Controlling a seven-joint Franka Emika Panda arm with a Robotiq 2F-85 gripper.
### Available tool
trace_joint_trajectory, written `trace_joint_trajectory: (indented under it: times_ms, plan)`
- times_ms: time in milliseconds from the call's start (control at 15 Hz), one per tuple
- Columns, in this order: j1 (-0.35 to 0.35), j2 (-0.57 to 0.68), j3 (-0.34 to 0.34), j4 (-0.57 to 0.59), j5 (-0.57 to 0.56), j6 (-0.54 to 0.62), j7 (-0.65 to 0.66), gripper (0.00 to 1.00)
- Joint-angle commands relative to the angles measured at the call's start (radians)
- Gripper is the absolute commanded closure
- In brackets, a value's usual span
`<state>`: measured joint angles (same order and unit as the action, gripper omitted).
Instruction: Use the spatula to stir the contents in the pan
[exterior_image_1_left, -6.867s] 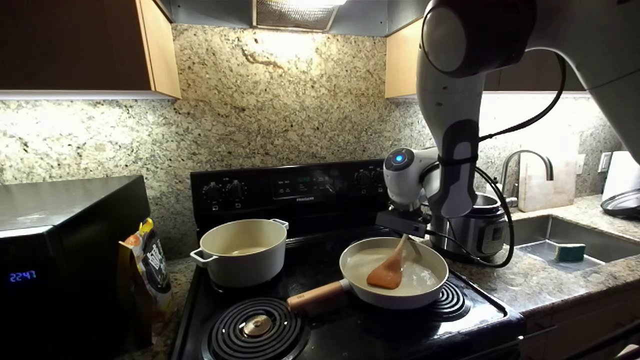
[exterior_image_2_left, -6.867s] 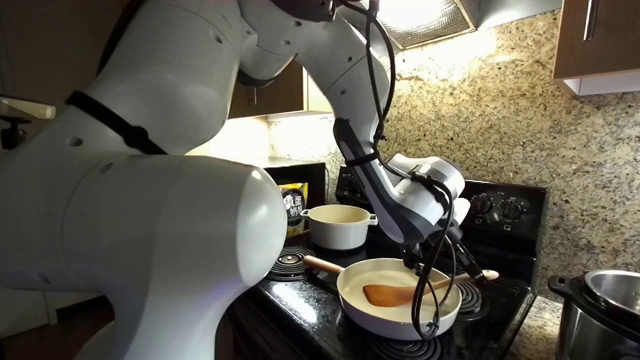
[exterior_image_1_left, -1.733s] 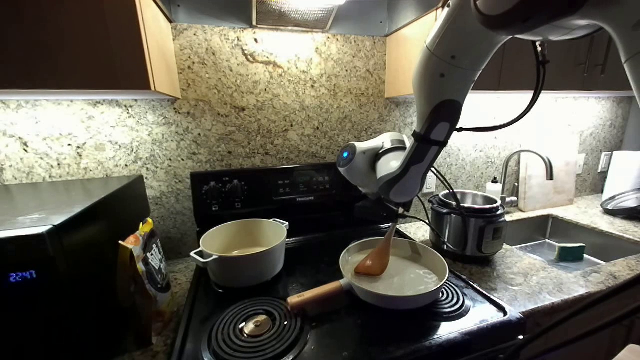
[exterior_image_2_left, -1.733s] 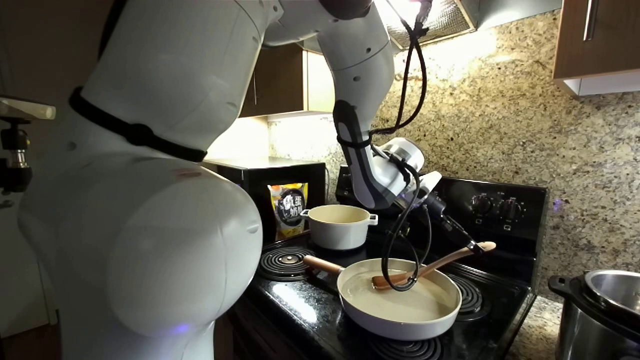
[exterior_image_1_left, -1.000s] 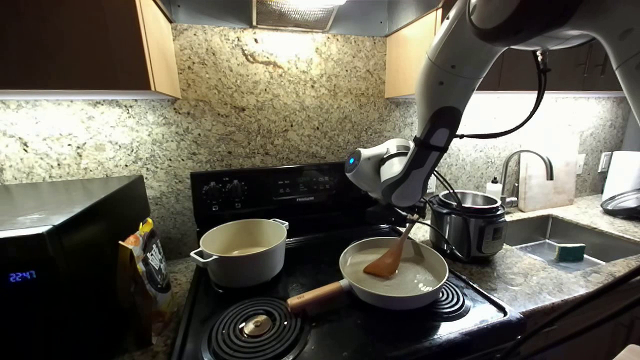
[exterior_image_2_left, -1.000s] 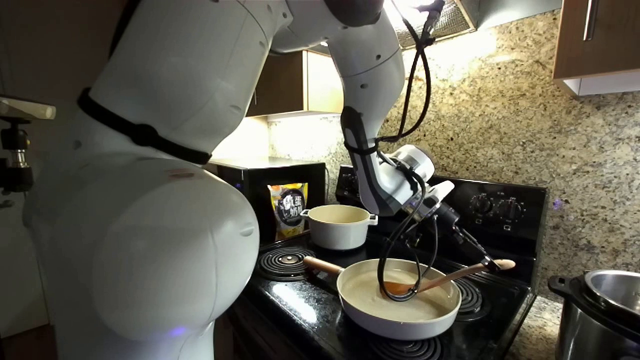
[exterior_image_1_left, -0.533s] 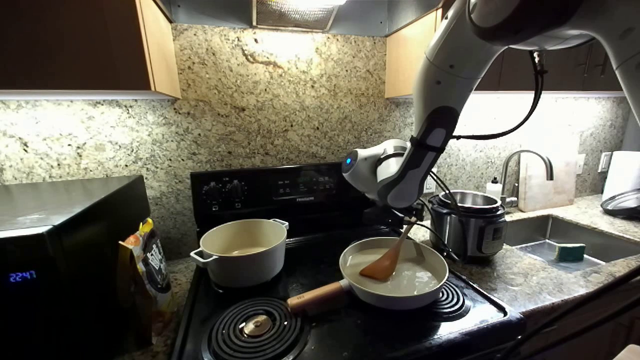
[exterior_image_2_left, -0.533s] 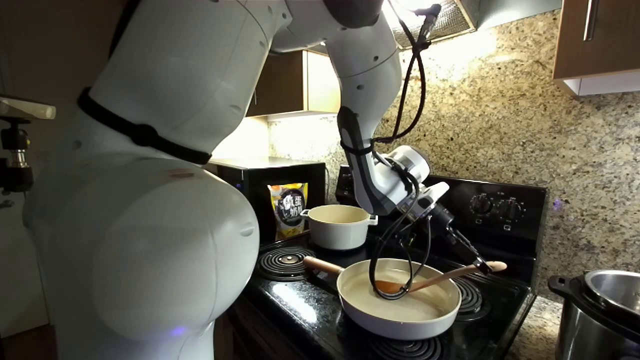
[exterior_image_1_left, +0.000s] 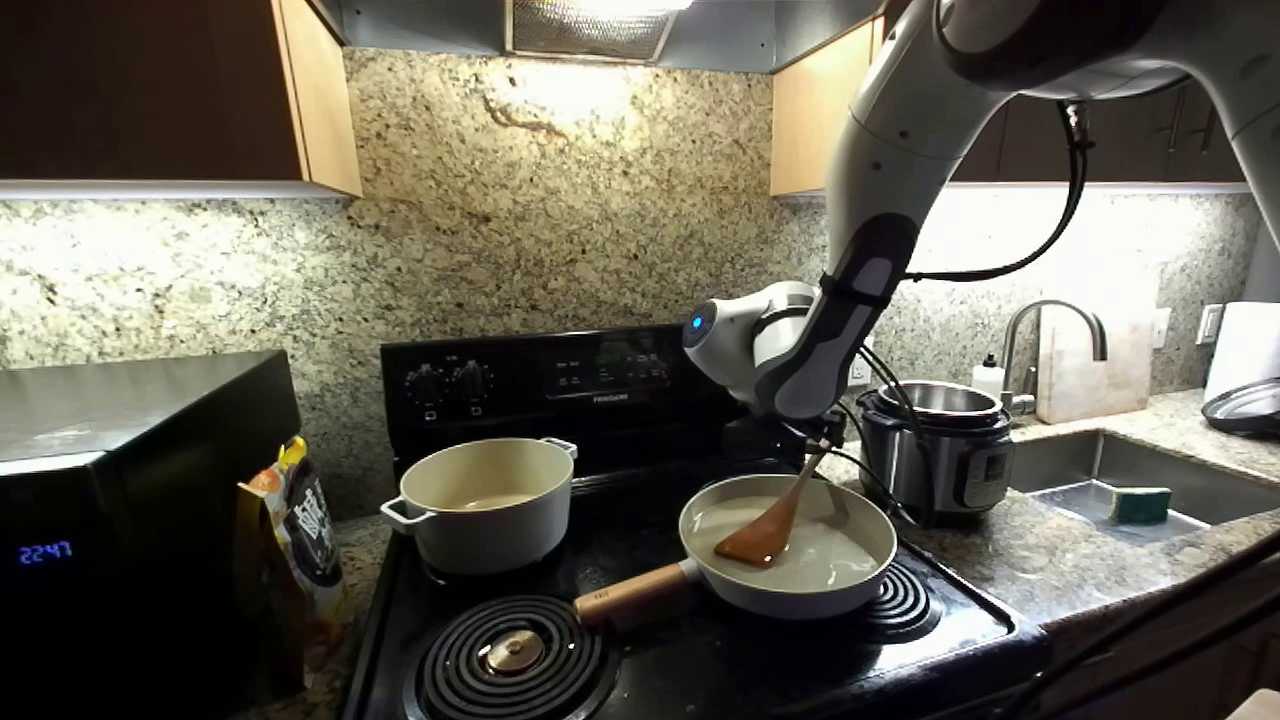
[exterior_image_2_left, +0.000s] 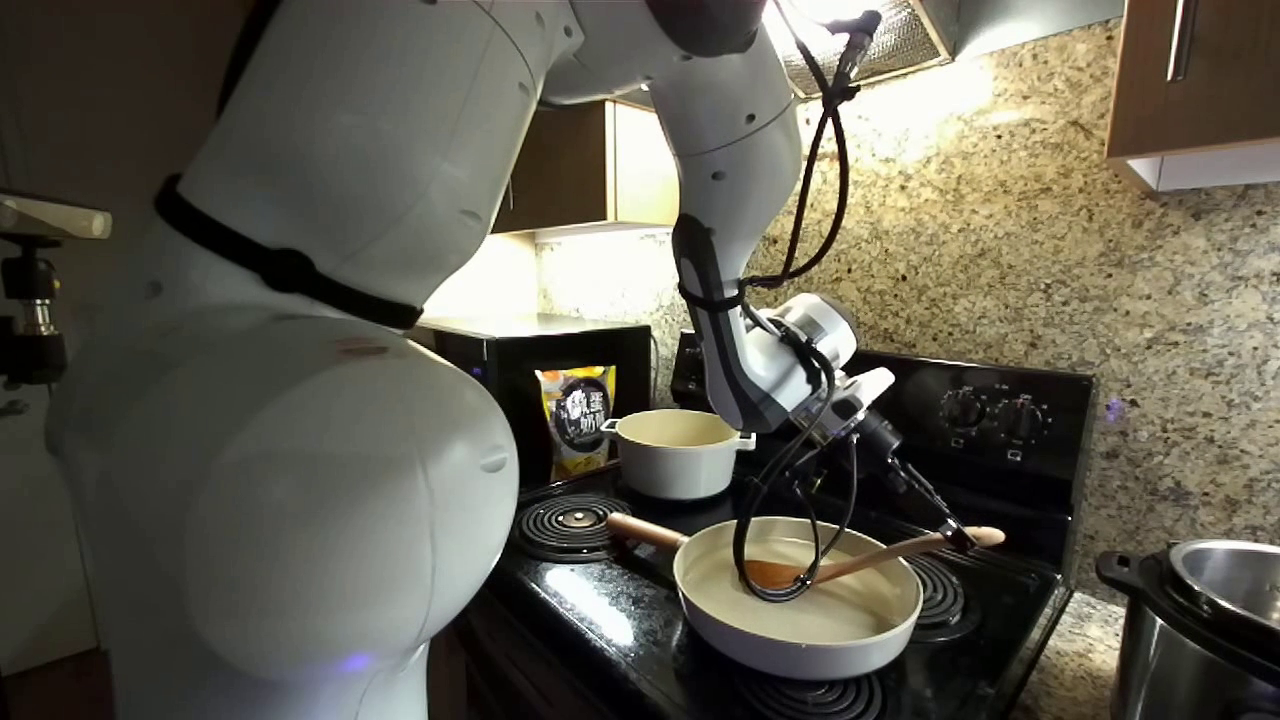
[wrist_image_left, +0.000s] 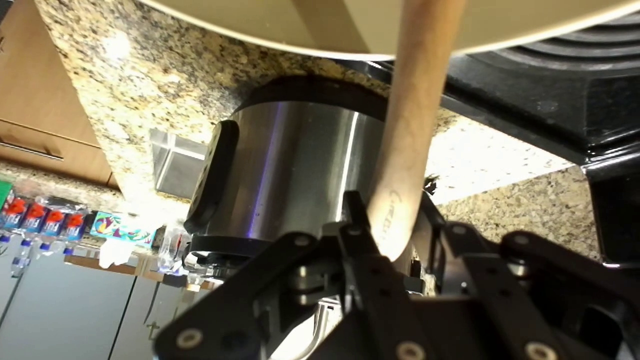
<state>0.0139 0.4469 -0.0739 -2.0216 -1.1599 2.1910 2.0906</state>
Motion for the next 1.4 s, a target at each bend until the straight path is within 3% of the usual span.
trace_joint_trajectory:
  times_ms: [0, 267, 1333]
  plan:
    - [0.000, -0.001, 0.004, 0.001, 0.008, -0.021, 0.007, 0.89]
    - [-0.013, 0.004, 0.006, -0.020, 0.002, 0.022, -0.010, 0.89]
    - [0.044, 0.029, -0.002, -0.051, -0.053, -0.086, 0.079, 0.89]
